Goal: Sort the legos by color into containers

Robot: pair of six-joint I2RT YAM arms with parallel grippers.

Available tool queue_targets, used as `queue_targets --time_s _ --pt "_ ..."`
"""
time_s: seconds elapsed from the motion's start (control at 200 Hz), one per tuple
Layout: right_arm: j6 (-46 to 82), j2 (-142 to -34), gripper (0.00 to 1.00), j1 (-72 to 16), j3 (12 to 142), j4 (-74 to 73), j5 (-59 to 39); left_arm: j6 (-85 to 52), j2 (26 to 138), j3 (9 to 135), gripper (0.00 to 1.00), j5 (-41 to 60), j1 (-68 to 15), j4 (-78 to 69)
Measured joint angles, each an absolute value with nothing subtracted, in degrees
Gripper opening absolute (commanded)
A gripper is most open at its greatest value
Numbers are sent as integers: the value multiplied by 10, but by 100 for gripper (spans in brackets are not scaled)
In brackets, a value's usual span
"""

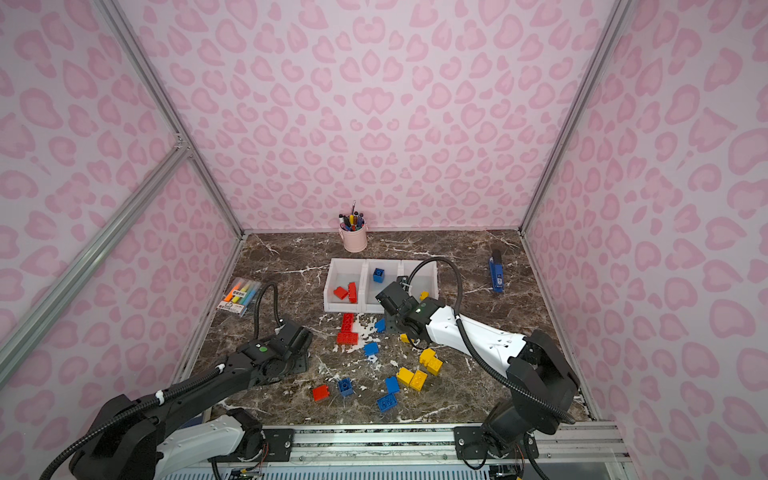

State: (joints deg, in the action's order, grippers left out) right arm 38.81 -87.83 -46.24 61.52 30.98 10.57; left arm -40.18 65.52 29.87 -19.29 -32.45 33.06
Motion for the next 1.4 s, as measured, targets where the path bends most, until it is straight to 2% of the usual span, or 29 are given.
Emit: queue_targets --time_s 0.195,0.365,0.545,0.72,1.09,1.4 --pt "396 -869 61 -462 606 308 108 -378 678 303 49 -182 -320 310" --pt "401 -863 60 -462 602 308 110 -374 685 305 44 -178 -320 292" --pt "403 -856 59 -462 602 308 112 -366 685 320 43 -154 -321 287" --pt "404 -846 59 -464 602 312 120 -343 714 395 43 -139 -324 282" --pt "411 -815 58 -465 594 319 137 -249 886 627 43 -134 -318 262" --pt "436 -801 58 -481 574 331 141 -194 1006 746 43 -119 -281 252"
